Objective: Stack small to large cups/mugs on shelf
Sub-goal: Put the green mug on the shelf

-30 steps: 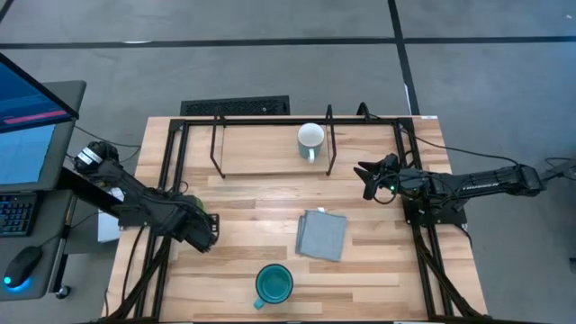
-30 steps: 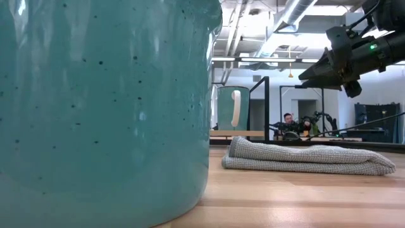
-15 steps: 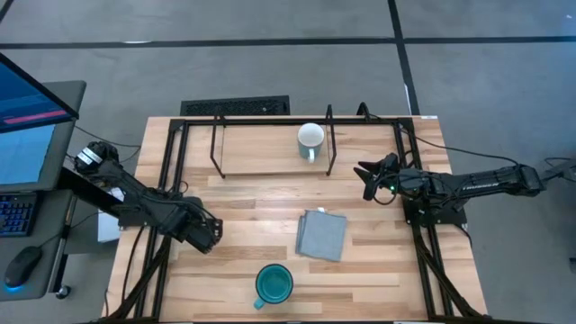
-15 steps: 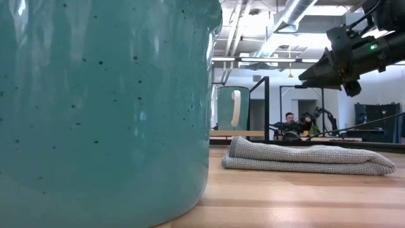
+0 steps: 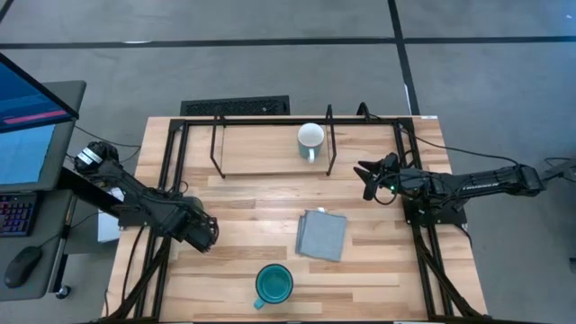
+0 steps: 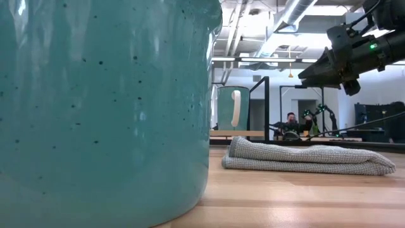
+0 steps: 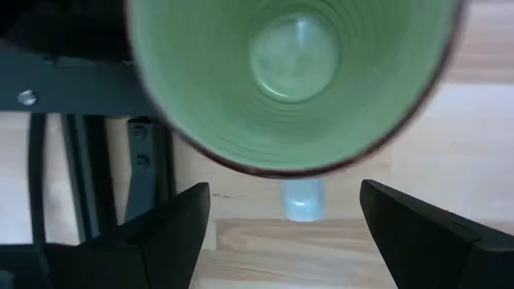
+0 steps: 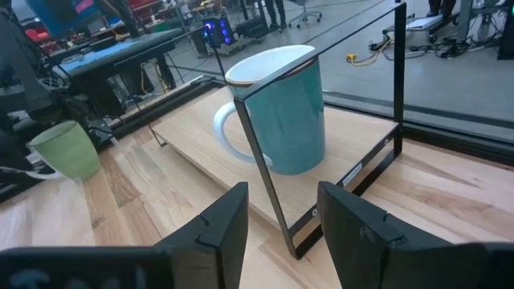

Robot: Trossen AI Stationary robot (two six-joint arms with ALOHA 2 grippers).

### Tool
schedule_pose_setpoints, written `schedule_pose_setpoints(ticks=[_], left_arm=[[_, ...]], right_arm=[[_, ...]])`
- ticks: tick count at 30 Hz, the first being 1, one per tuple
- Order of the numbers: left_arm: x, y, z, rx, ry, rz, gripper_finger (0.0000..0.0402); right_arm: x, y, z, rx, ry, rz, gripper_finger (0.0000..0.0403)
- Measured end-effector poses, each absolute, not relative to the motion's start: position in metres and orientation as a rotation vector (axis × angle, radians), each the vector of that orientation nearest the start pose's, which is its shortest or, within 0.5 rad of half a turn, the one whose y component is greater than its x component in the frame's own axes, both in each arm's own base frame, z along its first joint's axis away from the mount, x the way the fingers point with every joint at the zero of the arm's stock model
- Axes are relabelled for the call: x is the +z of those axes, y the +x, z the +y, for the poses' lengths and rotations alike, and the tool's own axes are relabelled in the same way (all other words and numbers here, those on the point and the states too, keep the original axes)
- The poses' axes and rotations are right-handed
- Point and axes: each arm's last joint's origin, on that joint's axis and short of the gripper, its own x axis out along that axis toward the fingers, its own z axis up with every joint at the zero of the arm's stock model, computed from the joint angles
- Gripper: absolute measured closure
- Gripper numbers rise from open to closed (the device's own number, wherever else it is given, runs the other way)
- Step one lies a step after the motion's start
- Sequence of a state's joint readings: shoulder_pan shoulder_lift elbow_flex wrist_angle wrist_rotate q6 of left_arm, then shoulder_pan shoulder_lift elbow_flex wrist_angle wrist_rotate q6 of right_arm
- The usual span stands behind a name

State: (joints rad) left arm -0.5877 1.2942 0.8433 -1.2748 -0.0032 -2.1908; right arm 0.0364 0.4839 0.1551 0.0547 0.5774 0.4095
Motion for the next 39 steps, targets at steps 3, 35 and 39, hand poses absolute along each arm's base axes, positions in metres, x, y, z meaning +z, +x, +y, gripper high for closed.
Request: schedule_pose_setpoints(ticks=[3,35,39], left_arm=[[0.2094,0.1486,-0.0989,1.408,-1.121,1.195,0.0089],[0.2099,0.1462,-0.097,1.393,-1.055,1.222,0.0089],[0.2099,0.1464,-0.0971,1.407,-1.069,1.209,0.0089]], right_arm=[[0.1791,0.1266,-0.0112,-0.582,0.313,0.15,0.023],[0.1791,0.1266,-0.0112,-0.582,0.313,0.151,0.023],[0.1791,0.1266,-0.0112,-0.582,0.313,0.151,0.023]])
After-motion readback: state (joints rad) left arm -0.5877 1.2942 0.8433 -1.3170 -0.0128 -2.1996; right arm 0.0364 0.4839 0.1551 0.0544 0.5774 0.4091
